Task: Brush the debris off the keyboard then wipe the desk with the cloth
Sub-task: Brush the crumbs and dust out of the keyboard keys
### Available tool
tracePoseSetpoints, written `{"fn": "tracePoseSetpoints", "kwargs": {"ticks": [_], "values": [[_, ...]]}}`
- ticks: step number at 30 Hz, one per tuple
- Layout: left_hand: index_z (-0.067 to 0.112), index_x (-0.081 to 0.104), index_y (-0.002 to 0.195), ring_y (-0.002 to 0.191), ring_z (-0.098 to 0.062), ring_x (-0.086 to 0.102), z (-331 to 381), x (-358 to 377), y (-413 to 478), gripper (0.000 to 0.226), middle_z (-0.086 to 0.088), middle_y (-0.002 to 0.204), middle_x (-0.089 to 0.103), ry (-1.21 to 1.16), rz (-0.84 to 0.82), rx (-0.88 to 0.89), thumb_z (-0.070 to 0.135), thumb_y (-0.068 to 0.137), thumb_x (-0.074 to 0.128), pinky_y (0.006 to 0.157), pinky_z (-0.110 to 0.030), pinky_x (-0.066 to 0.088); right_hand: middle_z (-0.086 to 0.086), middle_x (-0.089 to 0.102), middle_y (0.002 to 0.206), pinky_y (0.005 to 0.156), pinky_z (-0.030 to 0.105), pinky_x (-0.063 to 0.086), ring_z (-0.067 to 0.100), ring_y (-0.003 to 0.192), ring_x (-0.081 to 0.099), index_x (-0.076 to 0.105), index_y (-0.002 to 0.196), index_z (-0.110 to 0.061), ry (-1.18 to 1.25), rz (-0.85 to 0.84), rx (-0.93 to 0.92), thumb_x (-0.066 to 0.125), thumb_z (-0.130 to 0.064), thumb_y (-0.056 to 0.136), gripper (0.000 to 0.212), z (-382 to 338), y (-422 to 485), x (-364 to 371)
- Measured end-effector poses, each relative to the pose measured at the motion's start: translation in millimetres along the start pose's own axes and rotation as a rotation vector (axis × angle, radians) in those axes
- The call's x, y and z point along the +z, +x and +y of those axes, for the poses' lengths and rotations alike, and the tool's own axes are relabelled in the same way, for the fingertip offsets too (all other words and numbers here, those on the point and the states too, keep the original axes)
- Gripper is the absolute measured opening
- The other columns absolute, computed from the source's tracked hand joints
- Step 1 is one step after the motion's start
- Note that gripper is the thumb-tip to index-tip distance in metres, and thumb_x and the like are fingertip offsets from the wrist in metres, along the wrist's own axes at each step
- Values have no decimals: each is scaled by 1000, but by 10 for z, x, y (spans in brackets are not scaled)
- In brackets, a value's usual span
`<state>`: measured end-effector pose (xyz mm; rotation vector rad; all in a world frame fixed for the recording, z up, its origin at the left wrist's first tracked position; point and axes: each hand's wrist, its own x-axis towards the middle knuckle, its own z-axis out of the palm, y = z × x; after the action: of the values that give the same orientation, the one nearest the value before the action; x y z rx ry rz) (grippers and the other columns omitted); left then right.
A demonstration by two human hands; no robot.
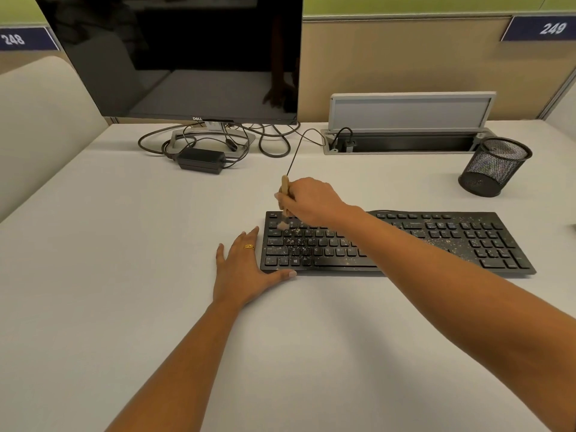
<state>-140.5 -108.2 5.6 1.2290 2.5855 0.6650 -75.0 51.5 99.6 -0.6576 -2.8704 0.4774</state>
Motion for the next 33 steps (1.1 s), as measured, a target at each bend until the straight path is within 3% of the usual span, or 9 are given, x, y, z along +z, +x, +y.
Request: {"fn": "tracePoseSetpoints", "kwargs": {"ticks": [2, 6, 12, 17, 22, 29, 33], "values": [[21, 14, 152, 146, -9, 10, 0, -3, -4, 132, 3, 158, 21, -3, -1, 1, 96, 49, 47, 119, -42, -5, 9, 67, 91, 70, 32, 41, 25, 83, 59, 63, 93, -5, -68, 47, 6, 31, -33, 100, 43, 16, 3, -29], [21, 15, 152, 146, -9, 10, 24, -20, -18, 125, 4, 158, 21, -11, 1, -1, 86, 50, 47, 119, -41, -5, 9, 70, 93, 78, 38, 50, 27, 87, 63, 65, 97, -4, 82, 132, 107, 32, -34, 100, 44, 15, 21, -22], [21, 15, 152, 146, -9, 10, 14, -6, -12, 125, 4, 158, 21, -10, 7, -1, 86, 51, 47, 119, -41, -5, 12, 68, 93, 74, 35, 47, 30, 86, 62, 65, 96, -4, 83, 41, 132, 33, -29, 99, 41, -38, 11, 22], [21, 15, 152, 146, -9, 10, 15, -7, -14, 125, 3, 158, 21, -5, 10, 0, 86, 50, 47, 119, -42, -4, 11, 70, 92, 78, 40, 51, 29, 85, 64, 65, 96, -3, 147, 139, 160, 33, -31, 100, 43, -27, 24, 13], [21, 15, 152, 146, -9, 11, 15, -3, -8, 125, 4, 158, 22, -15, 13, 1, 86, 50, 48, 119, -42, -5, 13, 68, 91, 76, 39, 50, 31, 84, 63, 65, 94, -2, 131, 45, 137, 34, -28, 99, 41, -40, 12, 31], [20, 14, 152, 146, -8, 9, 8, 1, -4, 125, 5, 158, 20, -4, 5, -3, 86, 51, 47, 119, -42, -5, 11, 71, 89, 81, 41, 51, 27, 84, 65, 67, 93, -3, 201, 52, 103, 36, -33, 100, 44, -26, 1, 74], [20, 15, 152, 146, -9, 10, 8, -5, -1, 125, 4, 158, 21, -2, 9, -3, 86, 50, 47, 119, -42, -5, 3, 67, 82, 71, 33, 48, 19, 72, 61, 66, 90, -7, 241, 26, 82, 37, -34, 100, 41, -36, 19, 25]]}}
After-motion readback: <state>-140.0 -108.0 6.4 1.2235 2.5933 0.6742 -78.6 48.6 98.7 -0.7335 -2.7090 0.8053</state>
